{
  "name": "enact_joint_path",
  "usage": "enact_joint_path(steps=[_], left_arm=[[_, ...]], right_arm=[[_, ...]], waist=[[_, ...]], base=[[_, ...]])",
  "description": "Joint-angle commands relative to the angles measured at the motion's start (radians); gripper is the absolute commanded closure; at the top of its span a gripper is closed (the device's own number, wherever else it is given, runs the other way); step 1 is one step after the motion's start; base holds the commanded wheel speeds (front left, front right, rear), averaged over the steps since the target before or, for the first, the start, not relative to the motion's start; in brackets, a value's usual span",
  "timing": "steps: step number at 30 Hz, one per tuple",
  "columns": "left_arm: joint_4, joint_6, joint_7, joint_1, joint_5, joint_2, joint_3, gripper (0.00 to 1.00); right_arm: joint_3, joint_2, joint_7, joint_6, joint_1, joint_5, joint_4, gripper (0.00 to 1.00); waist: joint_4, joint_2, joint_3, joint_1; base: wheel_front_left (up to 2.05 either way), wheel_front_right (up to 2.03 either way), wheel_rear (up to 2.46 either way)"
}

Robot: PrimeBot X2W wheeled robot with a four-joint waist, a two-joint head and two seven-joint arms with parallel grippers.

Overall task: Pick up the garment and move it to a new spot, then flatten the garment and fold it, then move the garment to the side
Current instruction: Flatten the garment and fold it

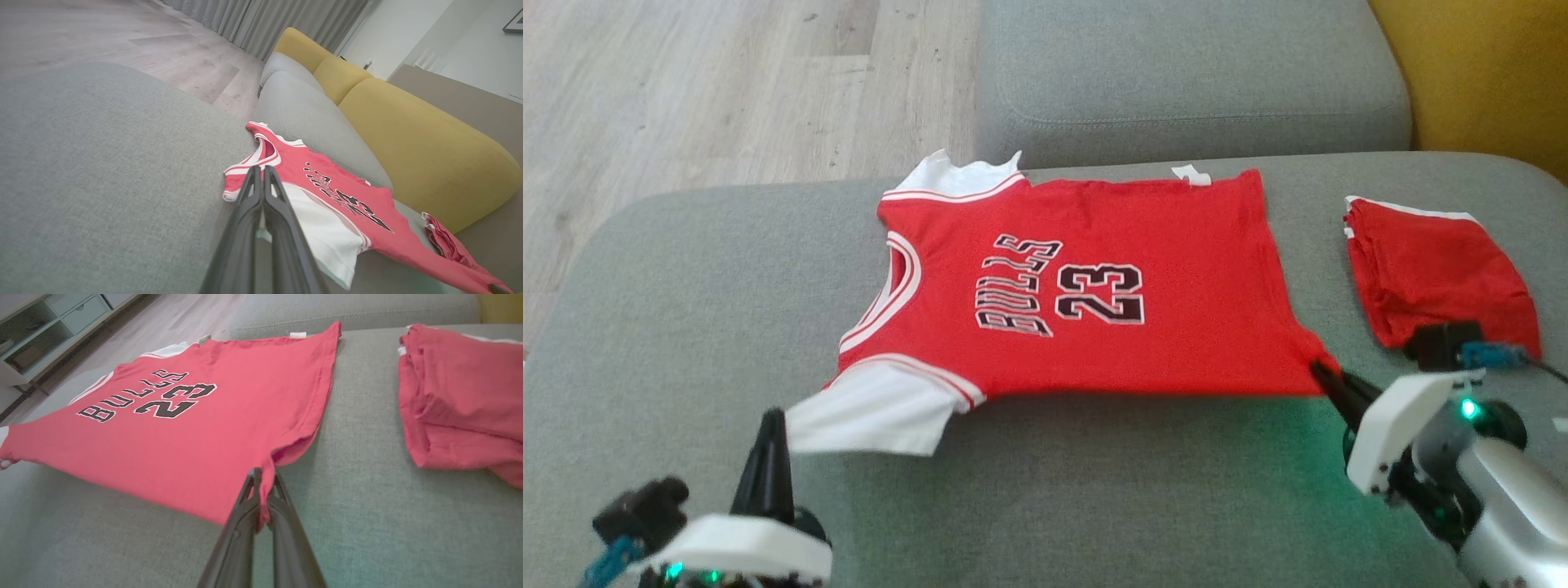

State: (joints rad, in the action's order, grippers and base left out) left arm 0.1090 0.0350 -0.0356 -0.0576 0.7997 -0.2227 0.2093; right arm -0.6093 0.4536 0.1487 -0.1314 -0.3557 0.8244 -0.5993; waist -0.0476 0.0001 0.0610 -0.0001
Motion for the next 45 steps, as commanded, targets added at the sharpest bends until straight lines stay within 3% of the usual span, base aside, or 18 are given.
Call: enact_joint_path(steps=[1,9,20,34,43,44,45], left_arm=[[-0.048,0.007,0.000,0.025,-0.007,-0.022,-0.032,1.00],[-0.129,0.042,0.026,0.008,-0.011,-0.025,-0.027,1.00],[-0.047,0.044,0.068,0.182,-0.029,-0.063,-0.033,1.00],[0.242,-0.015,0.130,0.531,-0.130,-0.109,0.056,1.00],[0.432,-0.069,0.161,0.738,-0.181,-0.110,0.117,1.00],[0.452,-0.081,0.158,0.761,-0.186,-0.109,0.125,0.55],[0.473,-0.083,0.146,0.783,-0.192,-0.106,0.127,0.00]], right_arm=[[0.010,0.032,0.005,0.001,-0.004,0.003,0.038,1.00],[0.119,0.034,0.067,0.001,0.062,-0.047,0.149,1.00],[0.254,-0.064,0.188,0.001,0.014,-0.176,0.206,1.00],[0.363,-0.172,0.327,0.001,-0.164,-0.279,0.122,1.00],[0.350,-0.185,0.334,0.001,-0.283,-0.342,0.026,1.00],[0.341,-0.183,0.322,0.001,-0.301,-0.360,0.016,0.47],[0.338,-0.188,0.315,0.001,-0.316,-0.364,0.002,0.00]], waist=[[-0.001,-0.0001,0.001,0.0001],[0.000,-0.0001,-0.022,0.0001],[0.027,-0.0001,-0.111,0.0001],[0.030,-0.0001,-0.239,0.0001],[0.040,-0.0001,-0.313,0.0001],[0.041,-0.0001,-0.322,0.0001],[0.041,-0.0001,-0.330,0.0001]], base=[[0.00,0.00,0.00],[0.00,0.00,0.00],[0.00,0.00,0.00],[0.00,0.00,0.00],[0.00,0.00,0.00],[0.00,0.00,0.00],[0.00,0.00,0.00]])
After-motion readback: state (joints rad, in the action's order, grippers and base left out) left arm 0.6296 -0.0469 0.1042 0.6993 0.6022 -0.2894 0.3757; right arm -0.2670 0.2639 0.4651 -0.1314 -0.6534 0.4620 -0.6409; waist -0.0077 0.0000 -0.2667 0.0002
